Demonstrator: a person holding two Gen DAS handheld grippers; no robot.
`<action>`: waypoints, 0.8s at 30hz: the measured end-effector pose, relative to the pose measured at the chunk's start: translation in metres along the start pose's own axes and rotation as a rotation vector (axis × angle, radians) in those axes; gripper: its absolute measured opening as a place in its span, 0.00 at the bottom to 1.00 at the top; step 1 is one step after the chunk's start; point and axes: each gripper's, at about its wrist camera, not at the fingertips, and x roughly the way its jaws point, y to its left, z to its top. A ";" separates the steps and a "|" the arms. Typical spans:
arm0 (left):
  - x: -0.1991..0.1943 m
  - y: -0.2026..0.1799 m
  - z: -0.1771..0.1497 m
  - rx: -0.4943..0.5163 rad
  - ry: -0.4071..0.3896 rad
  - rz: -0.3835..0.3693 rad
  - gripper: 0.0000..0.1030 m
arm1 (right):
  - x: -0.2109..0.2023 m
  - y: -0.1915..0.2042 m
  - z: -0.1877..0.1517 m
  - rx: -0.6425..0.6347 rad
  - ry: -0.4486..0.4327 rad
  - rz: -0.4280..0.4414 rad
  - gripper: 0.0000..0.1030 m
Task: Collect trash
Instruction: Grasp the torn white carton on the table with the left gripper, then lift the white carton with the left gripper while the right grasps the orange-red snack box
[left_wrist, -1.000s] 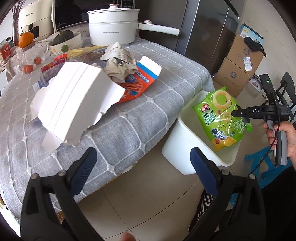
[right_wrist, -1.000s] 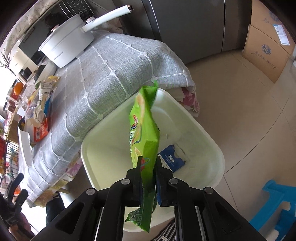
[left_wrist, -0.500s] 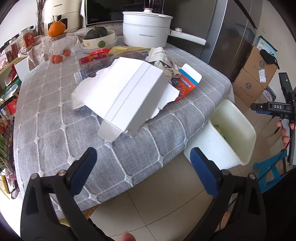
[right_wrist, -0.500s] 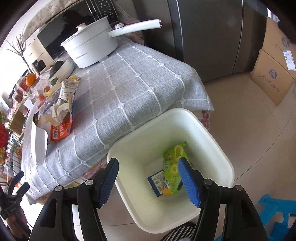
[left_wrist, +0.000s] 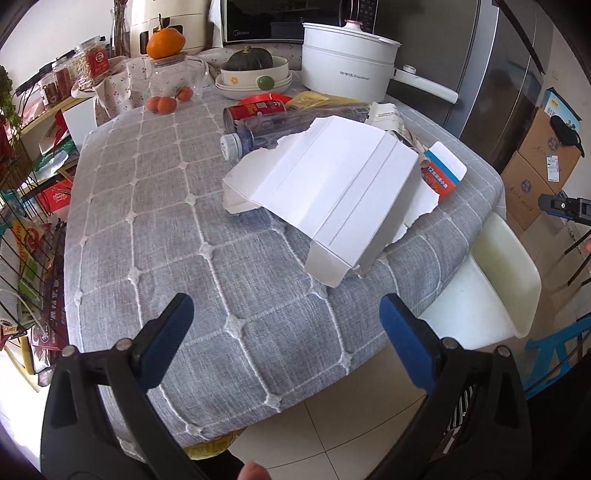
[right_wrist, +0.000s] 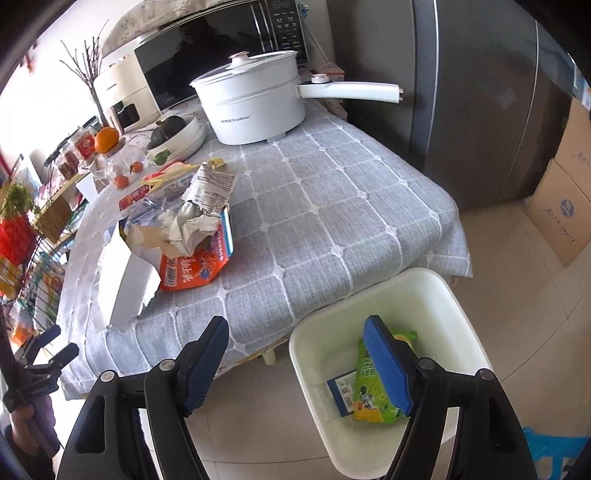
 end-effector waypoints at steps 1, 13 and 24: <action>0.003 -0.001 0.001 0.009 0.000 -0.001 0.97 | 0.001 0.006 0.001 -0.010 -0.001 0.005 0.76; 0.057 0.029 0.020 -0.350 0.031 -0.387 0.87 | 0.021 0.036 0.011 -0.043 0.023 0.017 0.76; 0.077 0.032 0.020 -0.526 0.053 -0.550 0.42 | 0.030 0.035 0.012 -0.053 0.046 0.000 0.76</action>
